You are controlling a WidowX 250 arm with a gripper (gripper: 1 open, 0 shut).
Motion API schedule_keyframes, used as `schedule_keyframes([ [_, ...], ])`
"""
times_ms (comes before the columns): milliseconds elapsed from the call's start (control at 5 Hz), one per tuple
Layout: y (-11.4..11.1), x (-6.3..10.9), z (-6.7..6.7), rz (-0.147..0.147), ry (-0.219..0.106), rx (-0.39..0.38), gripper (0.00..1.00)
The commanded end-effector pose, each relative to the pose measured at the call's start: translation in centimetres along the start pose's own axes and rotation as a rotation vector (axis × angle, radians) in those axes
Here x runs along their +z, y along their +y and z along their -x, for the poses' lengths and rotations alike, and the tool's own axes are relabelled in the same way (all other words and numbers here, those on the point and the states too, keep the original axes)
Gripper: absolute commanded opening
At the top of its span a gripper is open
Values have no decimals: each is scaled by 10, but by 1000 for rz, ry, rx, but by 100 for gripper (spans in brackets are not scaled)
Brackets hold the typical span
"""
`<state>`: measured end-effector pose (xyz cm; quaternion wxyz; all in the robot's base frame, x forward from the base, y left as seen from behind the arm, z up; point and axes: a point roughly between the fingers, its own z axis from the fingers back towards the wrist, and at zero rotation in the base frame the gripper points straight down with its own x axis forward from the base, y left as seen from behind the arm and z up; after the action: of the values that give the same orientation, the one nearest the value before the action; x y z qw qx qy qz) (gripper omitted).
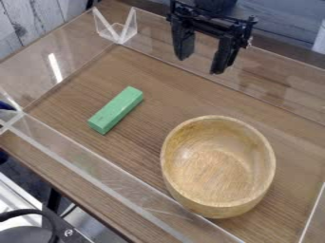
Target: Put the green block in the brown bowl
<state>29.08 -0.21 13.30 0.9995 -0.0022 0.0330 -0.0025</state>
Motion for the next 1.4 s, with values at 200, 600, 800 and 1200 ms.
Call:
schedule_keyframes([
  [200,28,-16,26,-12,29,-24,100],
  [600,78,-25,45,-18,8,-17,100],
  [800,89,-31,50,-26,11,-13,100],
  [1200,104,-43,55,-37,21,-7,100],
])
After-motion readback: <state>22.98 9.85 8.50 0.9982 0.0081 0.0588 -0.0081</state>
